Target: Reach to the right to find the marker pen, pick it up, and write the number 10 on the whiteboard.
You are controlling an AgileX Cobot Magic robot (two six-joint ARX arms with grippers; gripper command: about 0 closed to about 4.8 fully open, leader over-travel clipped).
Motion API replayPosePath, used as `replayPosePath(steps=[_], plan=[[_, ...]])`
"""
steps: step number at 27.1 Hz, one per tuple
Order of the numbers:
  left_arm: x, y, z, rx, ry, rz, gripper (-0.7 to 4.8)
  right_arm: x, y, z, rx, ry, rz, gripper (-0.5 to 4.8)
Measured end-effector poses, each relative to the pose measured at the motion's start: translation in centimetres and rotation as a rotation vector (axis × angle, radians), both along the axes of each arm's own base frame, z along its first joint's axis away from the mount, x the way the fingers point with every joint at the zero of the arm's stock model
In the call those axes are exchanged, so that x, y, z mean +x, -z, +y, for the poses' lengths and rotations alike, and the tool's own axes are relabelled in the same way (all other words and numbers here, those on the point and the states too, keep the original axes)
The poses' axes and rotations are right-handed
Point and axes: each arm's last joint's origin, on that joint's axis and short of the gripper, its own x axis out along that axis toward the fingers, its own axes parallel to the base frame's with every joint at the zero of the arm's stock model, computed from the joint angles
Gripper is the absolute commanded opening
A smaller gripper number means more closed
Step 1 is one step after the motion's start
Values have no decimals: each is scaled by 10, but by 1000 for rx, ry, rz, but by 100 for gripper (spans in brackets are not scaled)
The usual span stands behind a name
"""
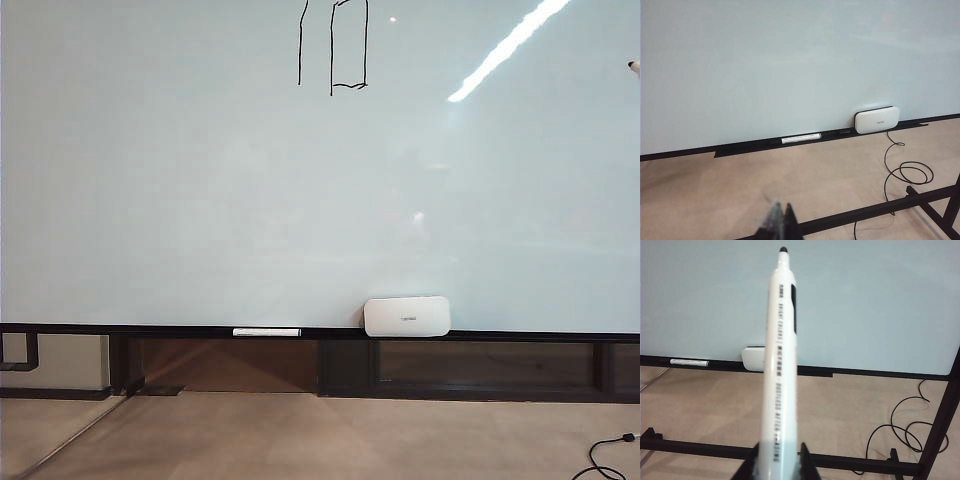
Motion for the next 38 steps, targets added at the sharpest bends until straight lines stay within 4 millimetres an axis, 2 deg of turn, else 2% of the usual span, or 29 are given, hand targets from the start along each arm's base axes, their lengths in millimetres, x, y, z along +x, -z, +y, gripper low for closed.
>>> replayPosePath(steps=[33,38], plan=[[0,0,0,0,0,1,-6,0,0,0,0,1,0,-1],[0,0,0,0,-2,1,-6,1,0,-4,0,42,0,-1]])
